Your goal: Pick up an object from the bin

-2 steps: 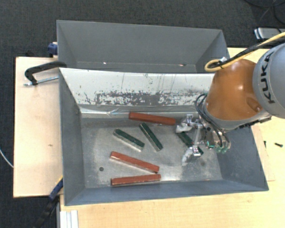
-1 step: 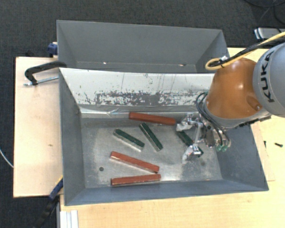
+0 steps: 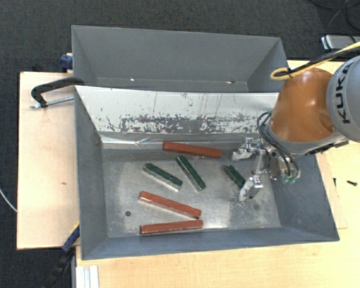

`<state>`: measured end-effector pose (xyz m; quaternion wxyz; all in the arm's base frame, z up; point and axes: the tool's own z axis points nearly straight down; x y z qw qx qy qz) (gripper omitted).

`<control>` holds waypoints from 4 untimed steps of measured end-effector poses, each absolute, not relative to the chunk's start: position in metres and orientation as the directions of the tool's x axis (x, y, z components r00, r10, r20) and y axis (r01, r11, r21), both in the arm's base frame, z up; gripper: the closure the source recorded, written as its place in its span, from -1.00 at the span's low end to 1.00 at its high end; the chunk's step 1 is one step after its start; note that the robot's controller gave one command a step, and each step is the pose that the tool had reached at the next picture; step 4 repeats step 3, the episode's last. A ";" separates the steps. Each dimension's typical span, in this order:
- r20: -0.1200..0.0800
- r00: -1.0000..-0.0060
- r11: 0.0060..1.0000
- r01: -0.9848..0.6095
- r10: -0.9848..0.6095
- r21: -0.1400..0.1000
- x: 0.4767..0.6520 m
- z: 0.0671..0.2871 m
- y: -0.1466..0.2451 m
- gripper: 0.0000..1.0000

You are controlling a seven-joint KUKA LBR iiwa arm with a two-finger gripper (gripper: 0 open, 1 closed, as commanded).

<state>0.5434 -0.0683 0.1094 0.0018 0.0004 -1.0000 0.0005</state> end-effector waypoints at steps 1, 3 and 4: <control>0.001 -1.000 1.000 0.005 0.005 0.001 0.552 0.077 -0.063 1.00; -0.007 -1.000 1.000 0.012 0.012 -0.001 0.563 0.212 -0.088 1.00; -0.007 -1.000 1.000 0.012 0.012 -0.001 0.563 0.212 -0.088 1.00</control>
Offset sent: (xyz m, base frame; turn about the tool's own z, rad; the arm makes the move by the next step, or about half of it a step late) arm 0.0000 0.0000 0.0000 0.0000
